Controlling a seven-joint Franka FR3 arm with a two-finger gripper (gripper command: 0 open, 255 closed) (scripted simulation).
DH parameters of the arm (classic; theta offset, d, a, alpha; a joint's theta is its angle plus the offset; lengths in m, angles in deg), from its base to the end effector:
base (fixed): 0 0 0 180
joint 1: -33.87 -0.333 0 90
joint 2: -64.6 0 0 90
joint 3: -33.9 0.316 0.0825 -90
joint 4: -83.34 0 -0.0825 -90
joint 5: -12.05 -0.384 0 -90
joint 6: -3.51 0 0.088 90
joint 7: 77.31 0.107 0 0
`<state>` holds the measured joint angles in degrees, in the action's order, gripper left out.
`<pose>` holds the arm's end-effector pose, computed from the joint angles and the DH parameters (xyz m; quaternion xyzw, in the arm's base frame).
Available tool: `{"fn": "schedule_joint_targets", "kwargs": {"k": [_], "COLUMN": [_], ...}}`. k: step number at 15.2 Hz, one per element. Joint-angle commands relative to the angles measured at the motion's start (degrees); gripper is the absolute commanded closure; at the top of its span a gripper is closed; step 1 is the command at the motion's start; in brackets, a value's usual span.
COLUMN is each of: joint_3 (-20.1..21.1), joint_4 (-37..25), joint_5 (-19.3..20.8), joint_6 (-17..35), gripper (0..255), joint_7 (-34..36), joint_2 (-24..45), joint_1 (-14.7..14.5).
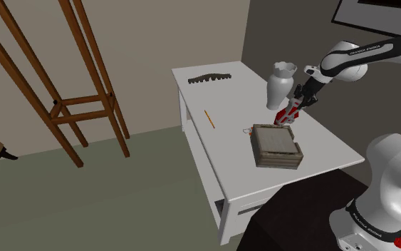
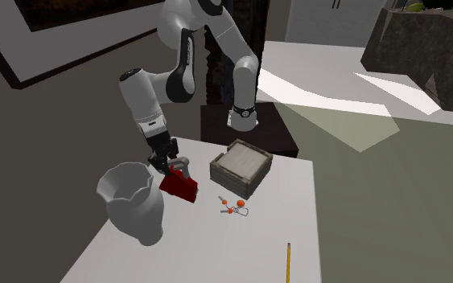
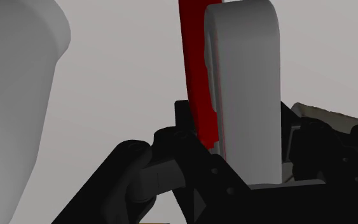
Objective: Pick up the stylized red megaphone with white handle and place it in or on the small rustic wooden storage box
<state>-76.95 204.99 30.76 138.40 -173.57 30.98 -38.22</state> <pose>0.4297 -0.3769 0.3041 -0.8252 -0.5426 -0.1549 0.0260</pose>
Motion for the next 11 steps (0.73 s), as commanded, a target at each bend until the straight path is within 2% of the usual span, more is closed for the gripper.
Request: {"fn": "schedule_joint_targets", "kwargs": {"k": [1, 7, 11], "joint_3": [0.0, 0.0, 3.0], "joint_4": [0.0, 0.0, -0.7], "joint_5": [0.0, 0.0, -1.7], "joint_6": [0.0, 0.0, -2.3], "gripper": [255, 255, 255], "joint_7": [0.0, 0.0, -0.5], "joint_2": [0.0, 0.0, 1.5], "joint_1": [0.0, 0.0, 2.3]}}
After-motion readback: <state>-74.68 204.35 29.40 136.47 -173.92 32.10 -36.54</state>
